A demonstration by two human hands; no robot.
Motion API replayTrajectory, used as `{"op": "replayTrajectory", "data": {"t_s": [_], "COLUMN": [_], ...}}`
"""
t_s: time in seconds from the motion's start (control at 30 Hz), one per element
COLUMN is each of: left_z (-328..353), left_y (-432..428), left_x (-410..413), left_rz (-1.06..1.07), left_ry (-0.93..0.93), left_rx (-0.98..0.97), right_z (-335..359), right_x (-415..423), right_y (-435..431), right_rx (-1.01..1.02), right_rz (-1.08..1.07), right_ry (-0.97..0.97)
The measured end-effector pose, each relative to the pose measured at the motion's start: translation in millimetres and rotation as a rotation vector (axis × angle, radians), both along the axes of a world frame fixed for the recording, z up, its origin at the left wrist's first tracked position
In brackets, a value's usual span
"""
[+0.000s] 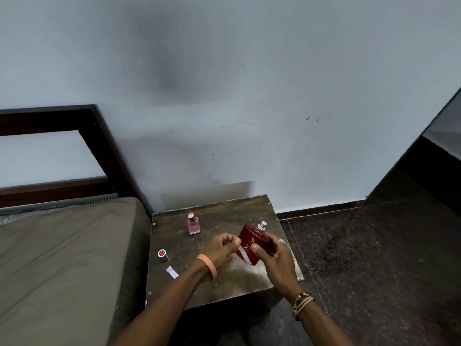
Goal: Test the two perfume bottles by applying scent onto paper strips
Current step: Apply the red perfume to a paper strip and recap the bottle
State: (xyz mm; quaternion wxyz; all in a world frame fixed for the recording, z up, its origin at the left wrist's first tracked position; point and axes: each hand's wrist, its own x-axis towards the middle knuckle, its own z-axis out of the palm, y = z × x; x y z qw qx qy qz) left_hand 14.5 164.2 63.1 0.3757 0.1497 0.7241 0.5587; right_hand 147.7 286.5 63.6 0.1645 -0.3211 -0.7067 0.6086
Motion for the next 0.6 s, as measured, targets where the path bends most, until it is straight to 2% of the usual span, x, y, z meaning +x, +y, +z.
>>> {"op": "replayTrajectory", "data": {"t_s": [0.07, 0.13, 0.3, 0.43, 0.53, 0.6], "left_z": [18, 39, 74, 94, 108, 117], "left_y": [-3, -7, -17, -25, -35, -42], "left_x": [5, 13, 30, 45, 48, 44], "left_rz": [0.049, 0.071, -0.002, -0.064, -0.076, -0.01], "left_ry": [-0.248, -0.368, -0.425, -0.445, -0.418, -0.347], "left_rx": [0.127, 0.214, 0.342, 0.389, 0.377, 0.325], "right_z": [17, 36, 77, 104, 122, 129], "right_x": [-2, 0, 4, 6, 11, 17], "right_y": [-3, -8, -16, -25, -27, -25], "right_rx": [-0.019, -0.032, -0.132, -0.455, -0.62, -0.701], "right_rz": [0.009, -0.011, -0.034, 0.033, 0.081, 0.122], "right_ry": [0.046, 0.077, 0.22, 0.388, 0.487, 0.531]}}
